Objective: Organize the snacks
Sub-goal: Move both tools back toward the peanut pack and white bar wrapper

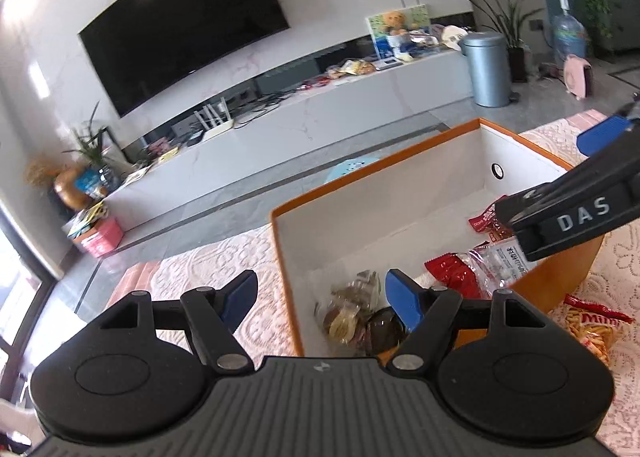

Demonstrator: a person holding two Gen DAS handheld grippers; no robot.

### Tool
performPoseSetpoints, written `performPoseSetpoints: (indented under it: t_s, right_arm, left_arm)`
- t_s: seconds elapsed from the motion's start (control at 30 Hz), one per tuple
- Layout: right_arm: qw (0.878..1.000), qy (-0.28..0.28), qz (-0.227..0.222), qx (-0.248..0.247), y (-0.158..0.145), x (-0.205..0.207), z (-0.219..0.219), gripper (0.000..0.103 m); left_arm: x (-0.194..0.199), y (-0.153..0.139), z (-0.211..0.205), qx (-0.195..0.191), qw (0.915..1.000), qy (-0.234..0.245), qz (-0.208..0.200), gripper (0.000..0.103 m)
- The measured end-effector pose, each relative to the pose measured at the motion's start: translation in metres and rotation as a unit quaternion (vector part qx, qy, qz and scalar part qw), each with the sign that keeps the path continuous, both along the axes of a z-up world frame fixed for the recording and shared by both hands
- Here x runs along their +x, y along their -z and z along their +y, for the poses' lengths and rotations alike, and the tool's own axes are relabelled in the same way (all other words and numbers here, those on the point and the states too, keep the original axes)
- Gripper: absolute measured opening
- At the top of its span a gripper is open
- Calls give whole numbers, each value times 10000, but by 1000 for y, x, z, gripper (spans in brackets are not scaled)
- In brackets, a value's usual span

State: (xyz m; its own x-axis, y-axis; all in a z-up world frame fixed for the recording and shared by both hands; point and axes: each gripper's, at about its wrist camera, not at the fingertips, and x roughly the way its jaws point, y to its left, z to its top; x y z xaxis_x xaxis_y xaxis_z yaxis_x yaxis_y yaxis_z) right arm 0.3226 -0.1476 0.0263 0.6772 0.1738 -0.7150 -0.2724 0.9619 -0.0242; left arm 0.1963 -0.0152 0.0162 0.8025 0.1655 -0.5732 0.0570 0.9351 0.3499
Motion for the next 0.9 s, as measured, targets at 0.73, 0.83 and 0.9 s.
performPoseSetpoints:
  t_s: [0.73,0.83,0.9]
  right_arm:
    - [9907,16,-217,1346,19,-153,-26,97]
    - [9911,21,-171,1321,32,-166,-26,97]
    - [9923,78,-145,1225,43,-172,-26,97]
  left_arm:
    - [-98,14,46,-1174,9908,28,665,86]
    - [-104,25,56,-1332,9883,-62,739,86]
    - [-107,29,64,-1420,9868,-127,769,86]
